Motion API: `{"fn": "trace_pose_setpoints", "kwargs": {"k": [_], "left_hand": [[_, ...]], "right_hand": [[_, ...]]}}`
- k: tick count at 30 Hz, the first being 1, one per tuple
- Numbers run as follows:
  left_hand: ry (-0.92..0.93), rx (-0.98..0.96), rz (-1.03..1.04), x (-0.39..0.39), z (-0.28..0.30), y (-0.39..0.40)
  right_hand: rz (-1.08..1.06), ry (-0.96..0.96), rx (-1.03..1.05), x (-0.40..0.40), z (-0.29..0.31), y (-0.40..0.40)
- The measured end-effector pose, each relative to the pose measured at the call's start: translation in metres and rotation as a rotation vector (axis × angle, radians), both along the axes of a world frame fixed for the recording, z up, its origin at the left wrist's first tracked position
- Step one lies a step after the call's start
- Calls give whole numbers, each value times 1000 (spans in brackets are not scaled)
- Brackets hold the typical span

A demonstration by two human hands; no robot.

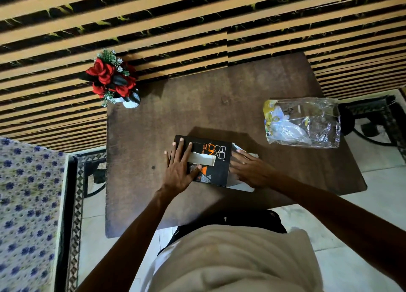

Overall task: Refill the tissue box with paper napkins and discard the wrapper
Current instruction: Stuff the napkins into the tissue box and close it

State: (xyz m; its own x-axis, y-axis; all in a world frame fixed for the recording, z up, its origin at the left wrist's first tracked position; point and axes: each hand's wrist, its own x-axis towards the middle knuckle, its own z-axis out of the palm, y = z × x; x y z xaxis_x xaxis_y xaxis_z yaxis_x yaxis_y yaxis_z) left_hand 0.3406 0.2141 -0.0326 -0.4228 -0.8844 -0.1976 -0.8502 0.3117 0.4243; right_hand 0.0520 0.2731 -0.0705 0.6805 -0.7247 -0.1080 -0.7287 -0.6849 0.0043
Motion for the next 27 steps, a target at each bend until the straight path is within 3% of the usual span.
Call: {"fn": "trace_pose_setpoints", "kwargs": {"k": [5, 11, 17, 20, 24, 27], "left_hand": [[-22, 16, -14, -2, 3, -8], [-5, 13, -18, -15, 11, -11], [-186, 15, -452, -63, 25, -15], [-202, 24, -501, -92, 21, -12], [-313, -22, -507, -115, 17, -8], [-332, -13, -488, -122, 19, -9]], "right_hand": [[-66, 55, 112, 12, 14, -18], [-240, -57, 9, 11, 13, 1], [-863, -590, 181, 6, 12, 18], [-1120, -627, 405, 2, 18, 23], [-1463, -753, 420, 1, 12, 24], [-1758, -1126, 842, 7, 20, 18]]}}
